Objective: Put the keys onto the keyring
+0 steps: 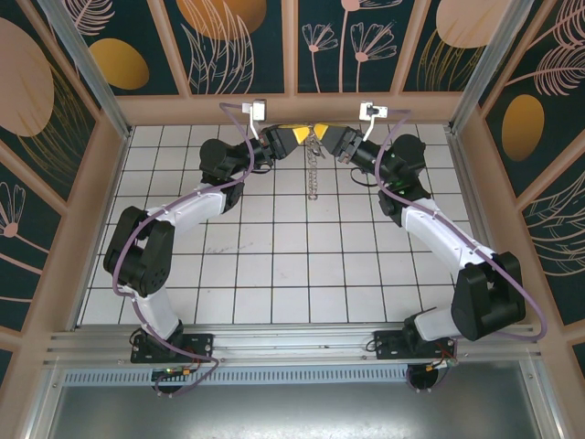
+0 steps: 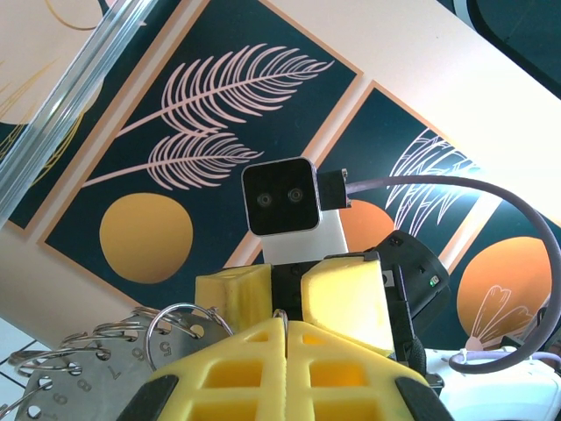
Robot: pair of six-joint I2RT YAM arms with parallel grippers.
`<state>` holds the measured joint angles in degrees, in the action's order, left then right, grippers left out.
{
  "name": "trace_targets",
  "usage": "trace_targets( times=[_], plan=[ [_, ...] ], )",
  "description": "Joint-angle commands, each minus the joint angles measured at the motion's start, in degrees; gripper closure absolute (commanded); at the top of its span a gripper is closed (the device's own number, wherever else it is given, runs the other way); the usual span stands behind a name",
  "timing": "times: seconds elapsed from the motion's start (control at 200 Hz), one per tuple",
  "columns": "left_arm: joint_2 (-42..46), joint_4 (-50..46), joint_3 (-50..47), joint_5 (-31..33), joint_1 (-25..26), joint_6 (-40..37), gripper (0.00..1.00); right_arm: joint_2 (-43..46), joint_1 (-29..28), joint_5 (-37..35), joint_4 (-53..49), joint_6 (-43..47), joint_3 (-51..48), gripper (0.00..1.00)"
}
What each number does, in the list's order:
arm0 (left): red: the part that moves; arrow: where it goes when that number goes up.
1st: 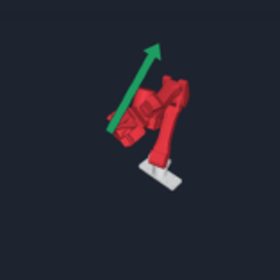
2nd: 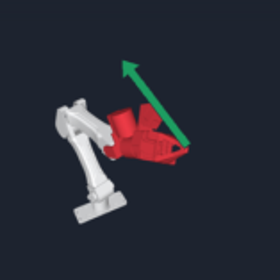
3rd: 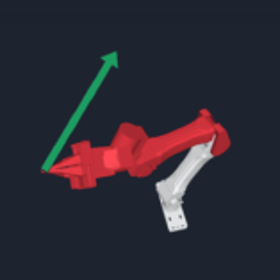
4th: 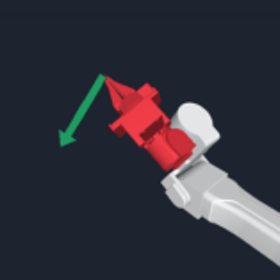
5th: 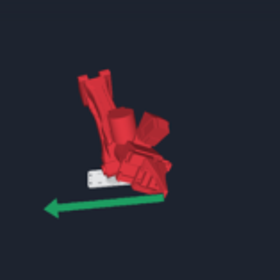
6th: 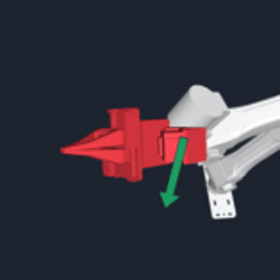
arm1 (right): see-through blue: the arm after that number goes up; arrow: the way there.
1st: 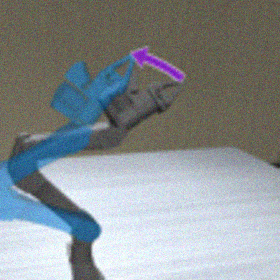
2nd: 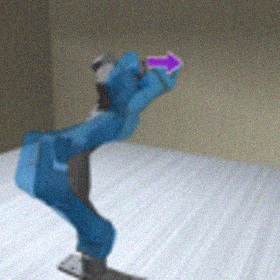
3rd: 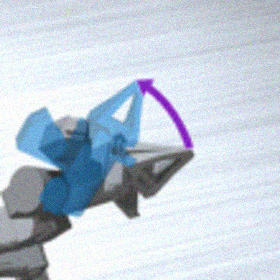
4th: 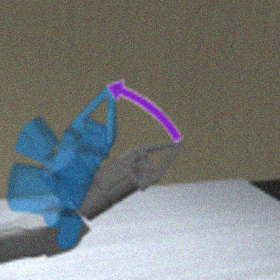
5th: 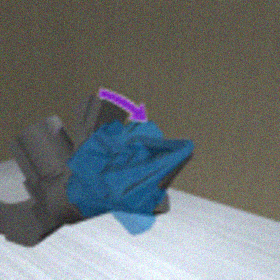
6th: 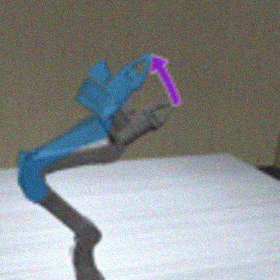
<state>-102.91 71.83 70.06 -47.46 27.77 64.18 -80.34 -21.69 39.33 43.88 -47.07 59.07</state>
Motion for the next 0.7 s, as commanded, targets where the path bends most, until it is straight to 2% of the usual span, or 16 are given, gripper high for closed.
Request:
trace_targets(
  times=[0.0, 0.315, 0.47, 0.631, 0.691],
  plan=[
    [-0.4, 3.8, 1.8, 0.7, 0.4, 0.4, 1.0, -0.2, -0.2, 1.7, 3.5, -0.3, -0.1, 0.72],
    [-0.7, 3.9, 2.2, 0.9, 0.4, 0.3, 1.0, -0.8, -1.2, 2.4, 3.1, 0.2, 0.3, 0.83],
    [-0.8, 3.7, 2.2, 0.9, 0.5, 0.4, 1.0, -0.6, -1.2, 2.4, 2.5, 0.8, 0.2, 1.0],
    [-0.7, 2.6, 2.3, 0.6, 0.5, -0.4, 1.0, -0.2, -0.2, 3.1, 1.2, 1.7, 0.5, 1.0],
    [0.1, -0.5, 2.6, 0.3, 0.4, -2.7, 0.86, -0.2, 0.6, 4.1, -0.5, 3.0, 1.1, 1.0]
  ],
)
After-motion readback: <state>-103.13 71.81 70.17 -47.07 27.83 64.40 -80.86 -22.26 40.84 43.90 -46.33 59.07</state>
